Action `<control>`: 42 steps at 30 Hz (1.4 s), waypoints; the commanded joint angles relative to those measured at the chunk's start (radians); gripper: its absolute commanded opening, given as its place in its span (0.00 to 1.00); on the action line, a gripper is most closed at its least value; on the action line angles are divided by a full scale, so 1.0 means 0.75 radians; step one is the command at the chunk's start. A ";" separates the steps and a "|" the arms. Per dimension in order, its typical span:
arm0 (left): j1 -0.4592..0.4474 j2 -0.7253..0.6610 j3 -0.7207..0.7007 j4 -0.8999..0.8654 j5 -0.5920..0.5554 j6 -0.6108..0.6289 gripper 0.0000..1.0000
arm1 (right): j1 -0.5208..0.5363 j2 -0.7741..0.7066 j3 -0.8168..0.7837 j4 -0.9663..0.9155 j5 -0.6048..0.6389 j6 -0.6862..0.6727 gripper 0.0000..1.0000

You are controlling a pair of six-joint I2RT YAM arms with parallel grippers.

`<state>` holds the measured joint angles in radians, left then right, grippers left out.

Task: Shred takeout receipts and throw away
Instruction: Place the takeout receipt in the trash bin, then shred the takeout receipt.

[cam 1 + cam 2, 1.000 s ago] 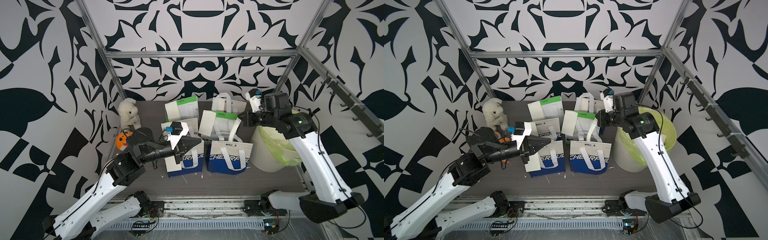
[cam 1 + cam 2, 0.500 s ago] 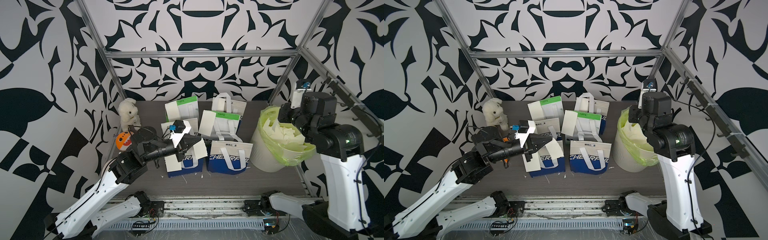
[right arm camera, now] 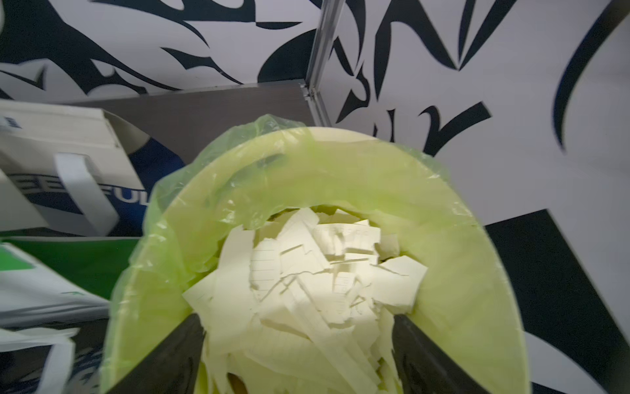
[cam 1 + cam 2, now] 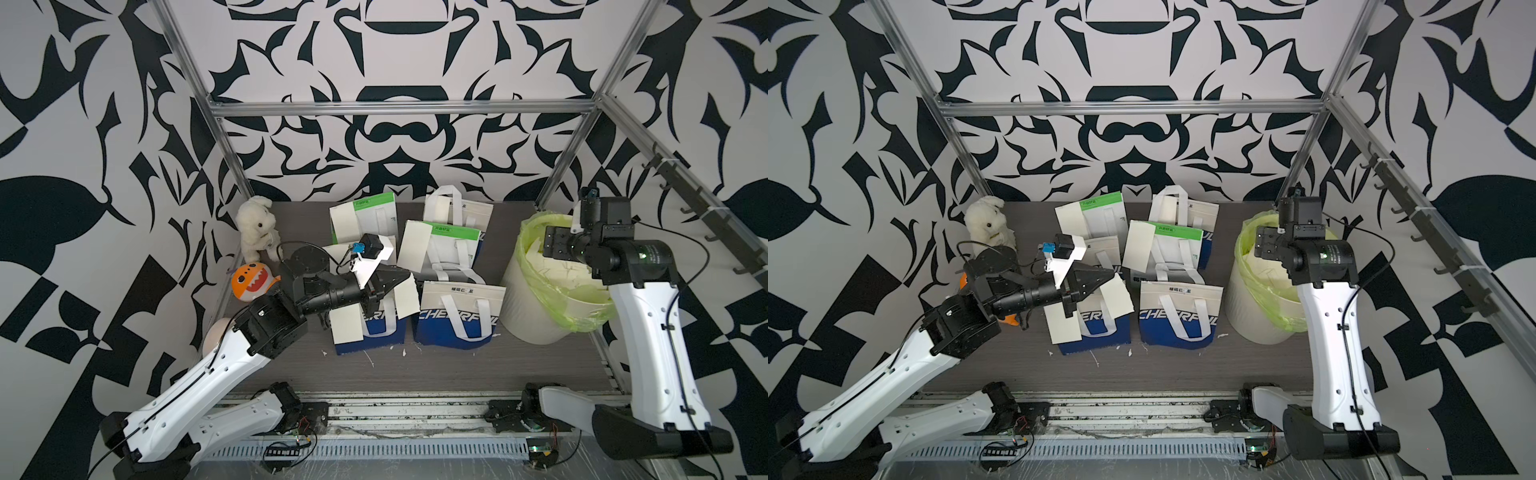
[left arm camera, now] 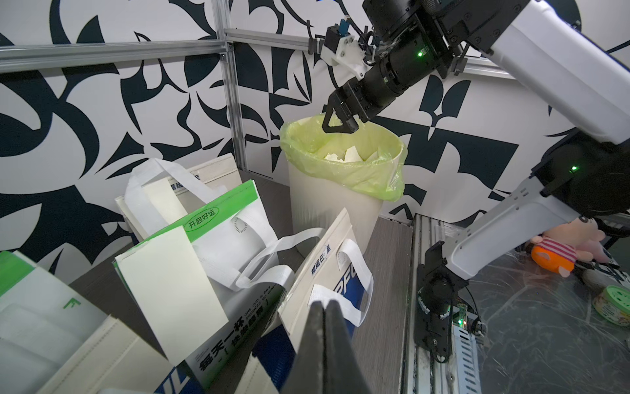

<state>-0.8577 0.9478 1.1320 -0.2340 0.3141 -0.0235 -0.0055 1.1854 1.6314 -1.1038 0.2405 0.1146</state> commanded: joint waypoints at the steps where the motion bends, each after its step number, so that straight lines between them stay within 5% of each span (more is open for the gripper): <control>1: -0.006 0.012 0.048 0.051 0.010 -0.031 0.00 | -0.007 -0.018 0.061 -0.020 -0.220 0.042 0.90; 4: -0.011 0.028 0.040 0.089 -0.010 -0.063 0.00 | -0.007 -0.030 0.097 -0.013 -0.382 0.035 0.90; 9: -0.038 0.056 0.045 0.184 -0.052 -0.137 0.00 | -0.007 -0.148 0.027 0.221 -1.053 0.039 0.81; 12: -0.046 0.068 0.049 0.253 -0.051 -0.195 0.00 | -0.007 -0.272 -0.174 0.588 -1.417 0.224 0.80; 16: -0.051 0.066 0.022 0.389 -0.027 -0.287 0.00 | -0.001 -0.362 -0.380 0.984 -1.665 0.472 0.79; 24: -0.053 0.030 -0.093 0.756 -0.039 -0.445 0.00 | 0.313 -0.431 -0.565 1.166 -1.583 0.490 0.80; 35: -0.053 0.030 -0.150 0.942 -0.088 -0.548 0.00 | 0.691 -0.339 -0.634 1.266 -1.444 0.423 0.77; 38: -0.055 0.029 -0.154 0.962 -0.102 -0.554 0.00 | 0.745 -0.329 -0.641 1.288 -1.431 0.422 0.67; 42: -0.053 0.033 -0.154 0.955 -0.106 -0.554 0.00 | 0.776 -0.334 -0.655 1.312 -1.400 0.448 0.30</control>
<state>-0.8936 0.9813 1.0355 0.4442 0.2474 -0.4282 0.5671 0.9497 1.1412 -0.1944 -0.8333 0.4366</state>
